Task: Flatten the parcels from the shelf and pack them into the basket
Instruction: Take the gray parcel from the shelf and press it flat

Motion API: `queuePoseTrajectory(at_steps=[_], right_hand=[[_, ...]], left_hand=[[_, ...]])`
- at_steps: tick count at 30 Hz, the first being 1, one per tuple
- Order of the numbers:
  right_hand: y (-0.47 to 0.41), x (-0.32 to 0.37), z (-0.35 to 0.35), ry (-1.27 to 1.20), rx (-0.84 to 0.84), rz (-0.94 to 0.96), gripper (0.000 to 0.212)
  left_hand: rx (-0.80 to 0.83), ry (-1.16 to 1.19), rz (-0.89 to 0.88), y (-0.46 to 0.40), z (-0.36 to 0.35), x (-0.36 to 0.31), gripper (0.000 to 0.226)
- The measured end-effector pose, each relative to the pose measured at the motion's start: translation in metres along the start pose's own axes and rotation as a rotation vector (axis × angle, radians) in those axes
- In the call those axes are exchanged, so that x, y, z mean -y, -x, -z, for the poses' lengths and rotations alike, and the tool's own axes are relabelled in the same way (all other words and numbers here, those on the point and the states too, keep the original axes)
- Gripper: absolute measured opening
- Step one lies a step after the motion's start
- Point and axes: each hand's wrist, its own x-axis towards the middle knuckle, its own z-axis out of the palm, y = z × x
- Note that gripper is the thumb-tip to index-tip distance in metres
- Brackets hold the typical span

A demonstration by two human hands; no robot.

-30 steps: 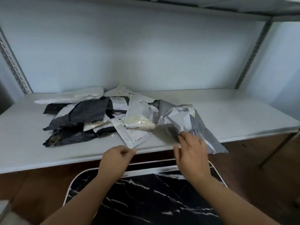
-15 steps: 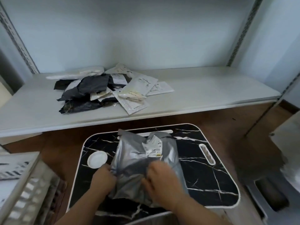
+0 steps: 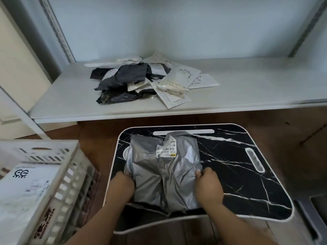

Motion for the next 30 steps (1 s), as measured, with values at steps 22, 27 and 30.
queuePoseTrajectory(at_steps=[22,27,30], right_hand=[[-0.049,0.047,0.008,0.316,-0.153,0.579,0.064],[-0.054,0.03,-0.045,0.478,-0.057,0.682,0.067],[-0.059,0.007,-0.059,0.532,-0.051,0.629,0.07]], left_hand=[[-0.342,-0.305,-0.654,-0.038,-0.012,-0.052,0.063],[-0.314,-0.454,-0.746,-0.047,-0.059,-0.035,0.065],[-0.284,-0.467,-0.727,-0.053,-0.075,-0.02,0.067]])
